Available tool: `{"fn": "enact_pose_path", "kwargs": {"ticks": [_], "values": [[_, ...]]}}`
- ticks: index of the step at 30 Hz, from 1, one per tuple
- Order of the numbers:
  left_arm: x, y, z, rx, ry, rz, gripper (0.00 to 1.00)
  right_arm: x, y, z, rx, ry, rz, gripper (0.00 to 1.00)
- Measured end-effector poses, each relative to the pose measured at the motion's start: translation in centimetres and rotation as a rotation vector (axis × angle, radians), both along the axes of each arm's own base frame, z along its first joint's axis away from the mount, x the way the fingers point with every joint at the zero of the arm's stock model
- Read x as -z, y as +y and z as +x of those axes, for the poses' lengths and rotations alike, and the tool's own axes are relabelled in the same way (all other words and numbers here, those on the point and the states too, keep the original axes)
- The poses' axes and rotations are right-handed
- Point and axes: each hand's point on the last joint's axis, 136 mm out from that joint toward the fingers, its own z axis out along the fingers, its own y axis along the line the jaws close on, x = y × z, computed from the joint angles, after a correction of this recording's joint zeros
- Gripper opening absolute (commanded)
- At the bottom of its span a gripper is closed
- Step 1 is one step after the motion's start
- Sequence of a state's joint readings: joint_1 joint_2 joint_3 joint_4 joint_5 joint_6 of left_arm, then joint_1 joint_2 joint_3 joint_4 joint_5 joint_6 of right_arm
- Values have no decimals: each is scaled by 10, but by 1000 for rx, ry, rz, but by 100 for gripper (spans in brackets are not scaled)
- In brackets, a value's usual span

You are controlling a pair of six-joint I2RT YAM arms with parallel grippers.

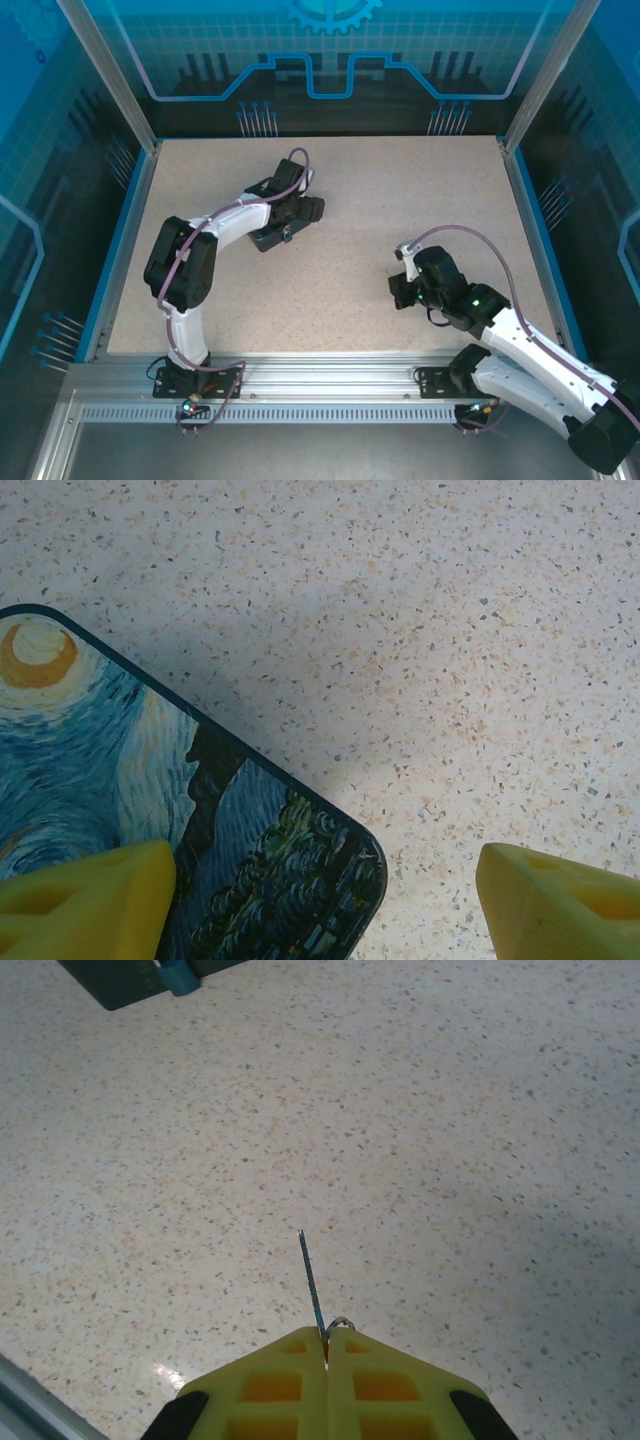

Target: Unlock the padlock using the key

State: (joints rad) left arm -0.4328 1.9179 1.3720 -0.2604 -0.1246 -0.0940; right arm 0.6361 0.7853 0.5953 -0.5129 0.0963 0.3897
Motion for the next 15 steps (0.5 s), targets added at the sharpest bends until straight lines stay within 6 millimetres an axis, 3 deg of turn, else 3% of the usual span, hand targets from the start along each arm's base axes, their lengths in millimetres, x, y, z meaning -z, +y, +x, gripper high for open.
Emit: {"fn": "enact_pose_path", "kwargs": {"ticks": [5, 15], "values": [[1, -10, -14, 28, -13, 4, 79, 7, -15, 3, 55, 39, -11, 0], [2, -41, -80, 143, -5, 11, 78, 5, -42, 4, 156, 79, 33, 0]]}}
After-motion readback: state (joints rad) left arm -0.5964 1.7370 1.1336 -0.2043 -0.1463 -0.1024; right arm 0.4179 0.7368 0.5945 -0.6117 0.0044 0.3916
